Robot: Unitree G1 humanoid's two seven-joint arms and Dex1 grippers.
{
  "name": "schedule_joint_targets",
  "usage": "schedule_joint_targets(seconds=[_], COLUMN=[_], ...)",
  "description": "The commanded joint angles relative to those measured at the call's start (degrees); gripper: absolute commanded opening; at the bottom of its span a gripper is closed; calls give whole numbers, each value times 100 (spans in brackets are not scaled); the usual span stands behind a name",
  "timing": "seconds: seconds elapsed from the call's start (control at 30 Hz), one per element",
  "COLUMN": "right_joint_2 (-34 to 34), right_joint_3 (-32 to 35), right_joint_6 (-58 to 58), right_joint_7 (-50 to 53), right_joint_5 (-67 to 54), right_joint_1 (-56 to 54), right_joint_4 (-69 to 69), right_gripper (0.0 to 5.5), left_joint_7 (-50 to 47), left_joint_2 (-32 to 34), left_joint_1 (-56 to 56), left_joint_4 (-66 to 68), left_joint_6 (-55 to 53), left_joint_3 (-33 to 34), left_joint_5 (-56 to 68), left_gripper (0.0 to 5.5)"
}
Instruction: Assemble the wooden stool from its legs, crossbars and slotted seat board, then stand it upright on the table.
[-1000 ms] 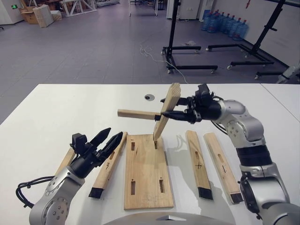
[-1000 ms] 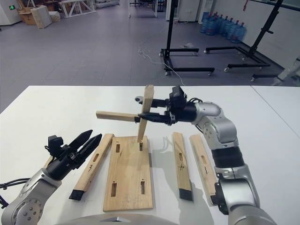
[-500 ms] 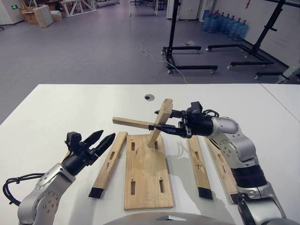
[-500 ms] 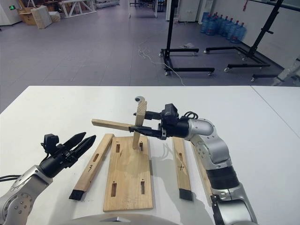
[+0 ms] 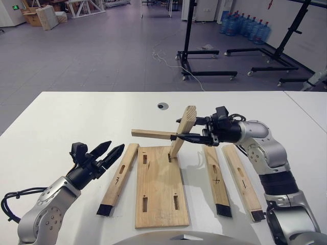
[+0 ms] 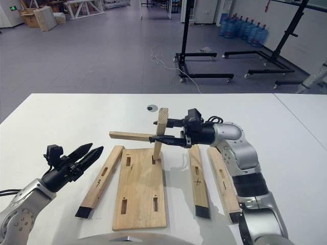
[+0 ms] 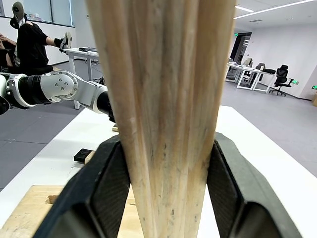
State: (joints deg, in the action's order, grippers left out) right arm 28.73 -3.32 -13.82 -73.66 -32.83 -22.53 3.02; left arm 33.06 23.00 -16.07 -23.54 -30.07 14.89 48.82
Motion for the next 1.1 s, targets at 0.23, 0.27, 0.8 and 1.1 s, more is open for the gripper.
schedule_joint_targets(seconds=[0.23,0.27,0.8,1.1], right_joint_2=[-17,-8,-16,121], right_joint_3=[-93,-122,-459,-331], right_joint_6=[-4,-20,-36,-904], right_joint_7=[-250,-272,-644,-411], right_joint_5=[3,14,357,165], right_joint_1=[123,127,-403,-534], right_joint_4=[-207,-228,-1786,-1313], right_gripper=[205,205,205,345], left_joint_7=[-44,-37,63,50], left_joint_2=[36,40,-128,-364], left_joint_1=[63,61,226,204], left_joint_4=[59,55,356,526], left_joint_6=[-221,-229,-75,141], left_joint_3=[15,16,-191,-254], left_joint_5=[26,32,-187,-387], left_gripper=[413,413,413,413])
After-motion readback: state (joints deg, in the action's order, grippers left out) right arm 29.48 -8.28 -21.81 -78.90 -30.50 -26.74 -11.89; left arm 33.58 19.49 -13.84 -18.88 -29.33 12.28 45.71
